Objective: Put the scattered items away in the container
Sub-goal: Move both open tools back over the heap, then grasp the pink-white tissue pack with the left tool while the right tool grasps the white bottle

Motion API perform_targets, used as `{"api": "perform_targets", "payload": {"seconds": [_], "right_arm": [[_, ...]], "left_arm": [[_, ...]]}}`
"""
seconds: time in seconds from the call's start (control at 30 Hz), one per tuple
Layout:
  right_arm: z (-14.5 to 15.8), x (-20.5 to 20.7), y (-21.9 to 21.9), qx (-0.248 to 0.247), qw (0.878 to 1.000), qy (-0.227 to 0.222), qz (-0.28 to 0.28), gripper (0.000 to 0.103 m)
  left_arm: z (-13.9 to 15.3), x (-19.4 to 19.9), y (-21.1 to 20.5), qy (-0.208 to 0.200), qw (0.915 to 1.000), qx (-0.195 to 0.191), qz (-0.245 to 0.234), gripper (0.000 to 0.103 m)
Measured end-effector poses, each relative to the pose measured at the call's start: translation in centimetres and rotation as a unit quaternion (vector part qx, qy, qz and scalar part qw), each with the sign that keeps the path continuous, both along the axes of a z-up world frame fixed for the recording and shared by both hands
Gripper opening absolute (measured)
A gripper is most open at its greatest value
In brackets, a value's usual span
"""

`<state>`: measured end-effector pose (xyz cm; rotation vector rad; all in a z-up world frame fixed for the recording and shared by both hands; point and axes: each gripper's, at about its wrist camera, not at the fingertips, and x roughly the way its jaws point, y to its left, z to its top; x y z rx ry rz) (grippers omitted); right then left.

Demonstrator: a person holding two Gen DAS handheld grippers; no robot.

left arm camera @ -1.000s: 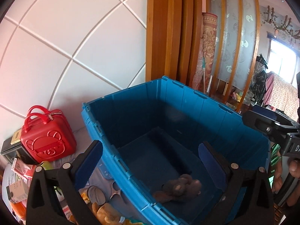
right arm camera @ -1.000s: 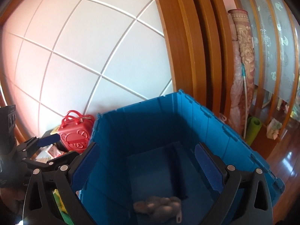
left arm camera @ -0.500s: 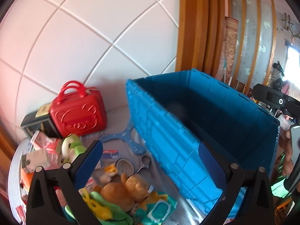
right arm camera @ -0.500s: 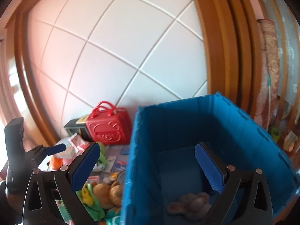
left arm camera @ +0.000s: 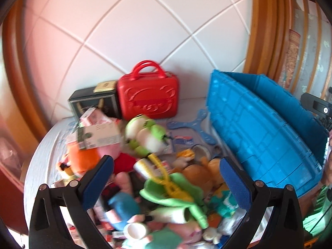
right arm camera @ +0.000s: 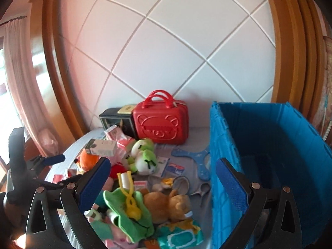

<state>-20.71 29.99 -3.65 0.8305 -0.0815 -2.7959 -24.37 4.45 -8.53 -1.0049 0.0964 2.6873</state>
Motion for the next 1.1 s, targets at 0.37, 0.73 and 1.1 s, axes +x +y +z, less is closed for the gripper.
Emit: {"api": "perform_targets", "payload": {"seconds": [0.37,0.73,1.1], "right_arm": [[-5.0,0.1,-11.1,0.015,0.997,-0.056,0.049,0.103],[-13.1,0.6,-19.8,0.048,0.989,-0.108,0.089,0.103],[-22.1,0.4,-25.0,0.075,0.973,-0.195,0.099,0.103]], "left_arm": [[-5.2,1.2,-13.6,-0.053,0.9959,-0.026,0.068,0.103],[-11.8,1.4,-21.2,-0.118,0.9882,-0.036,0.091,0.103],[-18.8,-2.5,-24.7,-0.194,0.9752,0.023,0.105,0.103]]}}
